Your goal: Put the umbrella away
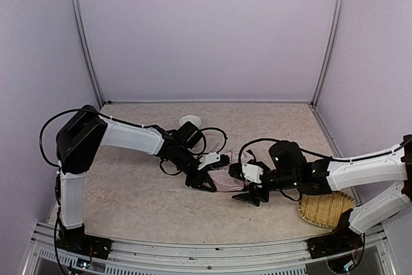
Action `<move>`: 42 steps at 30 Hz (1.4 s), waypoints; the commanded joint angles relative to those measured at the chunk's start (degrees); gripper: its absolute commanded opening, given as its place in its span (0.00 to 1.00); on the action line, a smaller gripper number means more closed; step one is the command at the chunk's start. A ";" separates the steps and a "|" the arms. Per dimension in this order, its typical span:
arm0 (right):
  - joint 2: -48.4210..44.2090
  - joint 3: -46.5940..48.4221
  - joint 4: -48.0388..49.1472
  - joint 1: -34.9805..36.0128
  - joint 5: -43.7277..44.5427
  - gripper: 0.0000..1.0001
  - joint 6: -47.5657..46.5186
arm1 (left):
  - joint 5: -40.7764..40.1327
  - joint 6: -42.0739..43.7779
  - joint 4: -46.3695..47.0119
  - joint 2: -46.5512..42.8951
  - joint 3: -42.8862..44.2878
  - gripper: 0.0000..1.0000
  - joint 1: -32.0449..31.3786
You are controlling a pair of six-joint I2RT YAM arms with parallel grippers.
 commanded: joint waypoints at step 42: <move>1.58 19.87 -14.40 -13.78 -10.51 0.00 1.03 | -9.33 -11.34 42.57 -32.00 -34.47 0.77 4.11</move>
